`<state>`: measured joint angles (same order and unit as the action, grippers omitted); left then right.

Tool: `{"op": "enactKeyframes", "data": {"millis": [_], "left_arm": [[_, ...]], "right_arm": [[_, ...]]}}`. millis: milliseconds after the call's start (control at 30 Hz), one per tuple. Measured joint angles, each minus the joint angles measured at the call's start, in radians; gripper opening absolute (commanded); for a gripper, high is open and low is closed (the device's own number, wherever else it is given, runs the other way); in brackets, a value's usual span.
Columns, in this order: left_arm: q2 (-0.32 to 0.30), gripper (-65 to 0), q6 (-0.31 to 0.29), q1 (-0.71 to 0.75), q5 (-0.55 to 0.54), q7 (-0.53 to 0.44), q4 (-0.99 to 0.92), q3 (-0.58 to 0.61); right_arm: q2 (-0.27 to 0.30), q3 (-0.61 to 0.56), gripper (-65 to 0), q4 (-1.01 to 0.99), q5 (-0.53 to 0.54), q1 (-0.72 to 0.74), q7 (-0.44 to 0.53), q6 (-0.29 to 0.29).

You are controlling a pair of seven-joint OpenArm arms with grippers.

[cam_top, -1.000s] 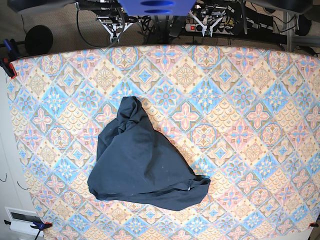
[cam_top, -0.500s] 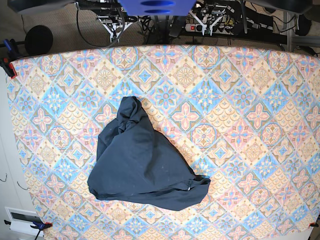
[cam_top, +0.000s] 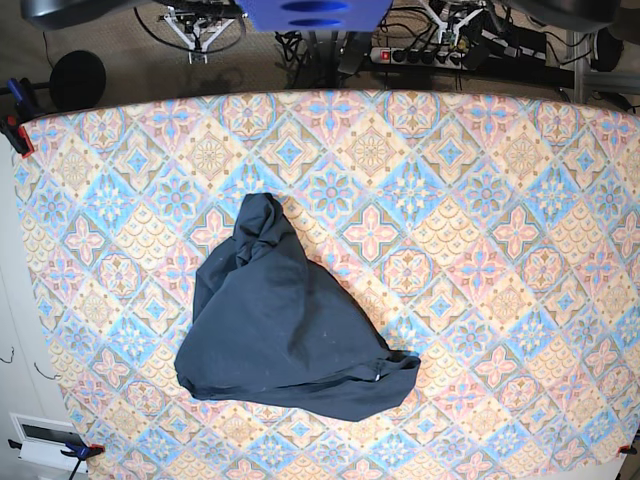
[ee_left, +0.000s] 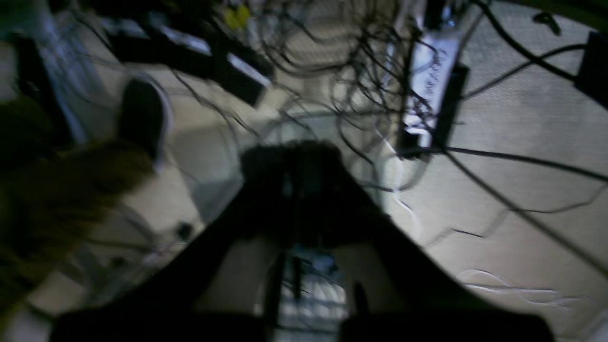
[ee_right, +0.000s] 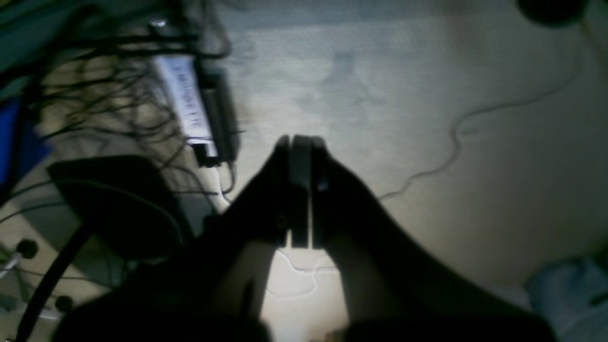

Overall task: Layout the t-shirt on the table in an organized manner, then fold the t-shirt properly
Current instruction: 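Lower both arms from rest toward the crumpled navy t-shirt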

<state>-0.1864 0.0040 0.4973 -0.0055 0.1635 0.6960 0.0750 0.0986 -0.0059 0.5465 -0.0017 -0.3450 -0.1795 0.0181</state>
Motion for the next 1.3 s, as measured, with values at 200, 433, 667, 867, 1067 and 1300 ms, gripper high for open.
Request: {"op": "enactKeyframes", "data": {"millis": [200,433,667,867,1067,1300], "left_arm": [[-0.042,-65.0,0.0,0.188,-0.002,0.001,0.343,0.047],[-0.044,-65.0,-0.002,0.312,-0.002,0.071,0.577,0.05],[-0.1,-65.0,0.0,0.426,-0.002,0.067,0.809,0.046],[-0.126,-65.0,0.0,0.505,-0.002,0.066,0.96,0.013],[-0.122,-65.0,-0.003,0.575,-0.003,0.074,1.134,-0.048],[-0.121,-65.0,-0.003,0.605,-0.002,0.078,1.27,-0.06]], "right_arm": [[0.06,0.016,-65.0,0.165,-0.003,-0.117,0.003,-0.028],[0.044,0.013,-65.0,0.386,0.004,-0.256,-0.002,-0.017],[0.051,0.142,-65.0,0.6,0.003,-0.362,0.0,-0.02],[0.048,0.145,-65.0,0.794,0.0,-0.46,-0.011,-0.014],[0.051,0.145,-65.0,0.995,0.003,-0.534,-0.016,-0.018],[0.052,0.145,-65.0,1.201,0.116,-0.605,-0.03,-0.017]]}}
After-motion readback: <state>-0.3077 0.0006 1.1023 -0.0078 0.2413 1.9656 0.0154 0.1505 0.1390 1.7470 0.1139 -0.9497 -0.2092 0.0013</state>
